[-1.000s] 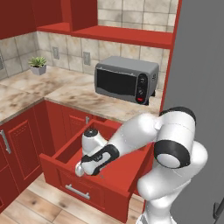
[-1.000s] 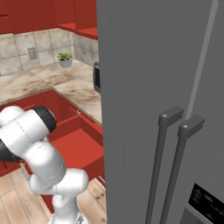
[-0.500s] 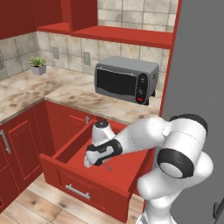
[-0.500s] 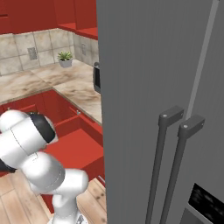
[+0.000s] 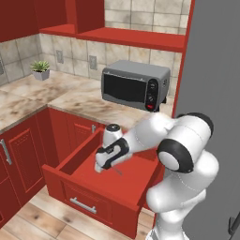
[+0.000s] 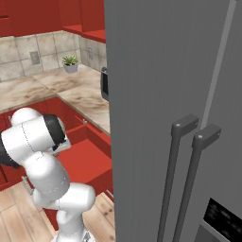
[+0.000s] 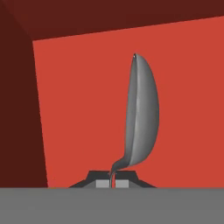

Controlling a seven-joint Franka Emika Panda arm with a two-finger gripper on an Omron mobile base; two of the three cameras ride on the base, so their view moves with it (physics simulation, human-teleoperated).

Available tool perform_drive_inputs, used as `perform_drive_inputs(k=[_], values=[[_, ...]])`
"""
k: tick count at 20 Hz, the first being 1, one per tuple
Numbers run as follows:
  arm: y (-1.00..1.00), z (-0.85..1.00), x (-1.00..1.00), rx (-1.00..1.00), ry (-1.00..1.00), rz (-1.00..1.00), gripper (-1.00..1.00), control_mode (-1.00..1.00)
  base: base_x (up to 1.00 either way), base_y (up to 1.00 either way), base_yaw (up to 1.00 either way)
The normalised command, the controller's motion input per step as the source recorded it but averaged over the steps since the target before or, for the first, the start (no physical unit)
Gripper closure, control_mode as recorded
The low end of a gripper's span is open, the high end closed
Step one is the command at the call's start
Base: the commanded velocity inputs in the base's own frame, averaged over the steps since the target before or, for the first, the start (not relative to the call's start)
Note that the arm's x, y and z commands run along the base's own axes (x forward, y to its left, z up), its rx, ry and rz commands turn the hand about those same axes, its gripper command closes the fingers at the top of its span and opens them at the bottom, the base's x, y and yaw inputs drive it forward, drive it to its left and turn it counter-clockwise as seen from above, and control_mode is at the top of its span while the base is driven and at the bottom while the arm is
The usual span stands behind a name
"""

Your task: Organize the utensils by type. Pick up the wooden spoons from the counter and place them in the open cabinet. Then pick up the metallic utensils from the counter and place them in the open drawer.

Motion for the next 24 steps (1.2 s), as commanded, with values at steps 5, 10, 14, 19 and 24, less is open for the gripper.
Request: perform_drive_inputs(k=[5, 10, 14, 19, 24], values=[[-0.23, -0.30, 0.52, 0.00, 0.00, 0.07, 1.00, -1.00, 0.00, 0.00, 0.00], [-0.12, -0.45, 0.33, 0.00, 0.00, 0.06, 1.00, -1.00, 0.00, 0.00, 0.00], [0.00, -0.49, 0.28, 0.00, 0.00, 0.05, 1.00, -1.00, 0.00, 0.00, 0.00], [0.00, -0.48, 0.33, 0.00, 0.00, 0.05, 1.00, -1.00, 0.00, 0.00, 0.00], [0.00, -0.44, 0.28, 0.00, 0.00, 0.02, 1.00, -1.00, 0.00, 0.00, 0.00]])
